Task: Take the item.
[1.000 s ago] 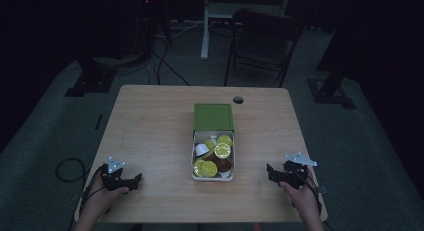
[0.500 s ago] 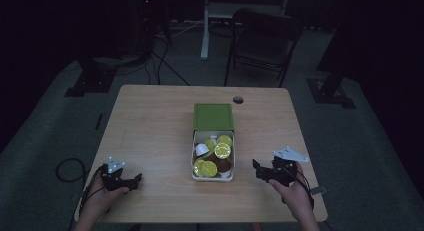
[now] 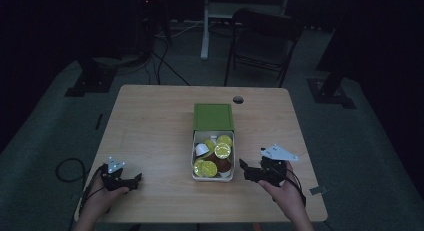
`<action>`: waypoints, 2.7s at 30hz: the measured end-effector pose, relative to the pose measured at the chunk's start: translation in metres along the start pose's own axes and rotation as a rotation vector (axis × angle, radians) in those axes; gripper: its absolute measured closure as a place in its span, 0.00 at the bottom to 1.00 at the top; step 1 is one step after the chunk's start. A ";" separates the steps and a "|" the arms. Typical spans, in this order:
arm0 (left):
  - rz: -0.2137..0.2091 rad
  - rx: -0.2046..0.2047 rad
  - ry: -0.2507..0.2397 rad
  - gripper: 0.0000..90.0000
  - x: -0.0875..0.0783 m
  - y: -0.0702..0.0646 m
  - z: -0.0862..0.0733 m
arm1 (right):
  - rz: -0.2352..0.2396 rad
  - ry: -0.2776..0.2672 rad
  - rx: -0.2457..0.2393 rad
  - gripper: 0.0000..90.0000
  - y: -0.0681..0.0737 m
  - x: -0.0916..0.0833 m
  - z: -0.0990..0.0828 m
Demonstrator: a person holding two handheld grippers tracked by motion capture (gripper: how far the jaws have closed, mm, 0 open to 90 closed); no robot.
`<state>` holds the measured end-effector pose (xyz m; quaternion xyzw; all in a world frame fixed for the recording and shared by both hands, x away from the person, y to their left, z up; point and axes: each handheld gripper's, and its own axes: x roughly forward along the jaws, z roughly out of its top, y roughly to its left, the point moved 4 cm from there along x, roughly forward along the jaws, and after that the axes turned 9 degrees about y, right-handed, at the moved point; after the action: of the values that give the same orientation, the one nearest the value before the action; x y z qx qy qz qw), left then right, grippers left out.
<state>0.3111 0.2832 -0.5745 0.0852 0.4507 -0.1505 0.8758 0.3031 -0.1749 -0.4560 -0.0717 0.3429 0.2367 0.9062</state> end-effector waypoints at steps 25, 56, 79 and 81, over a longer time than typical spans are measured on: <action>0.001 0.000 0.000 0.09 0.000 0.000 0.000 | 0.190 0.011 -0.159 0.17 0.070 0.027 0.013; 0.000 0.000 0.001 0.09 0.000 0.000 0.000 | 0.187 0.133 -0.260 0.40 0.102 0.084 -0.007; 0.000 -0.001 0.000 0.09 0.000 0.000 0.000 | 0.196 0.137 -0.248 0.59 0.105 0.097 -0.006; 0.000 -0.001 0.000 0.09 0.000 0.000 0.000 | 0.204 0.134 -0.258 0.61 0.106 0.095 -0.005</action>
<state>0.3111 0.2832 -0.5744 0.0847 0.4508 -0.1504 0.8758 0.3121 -0.0471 -0.5185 -0.1679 0.3750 0.3639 0.8359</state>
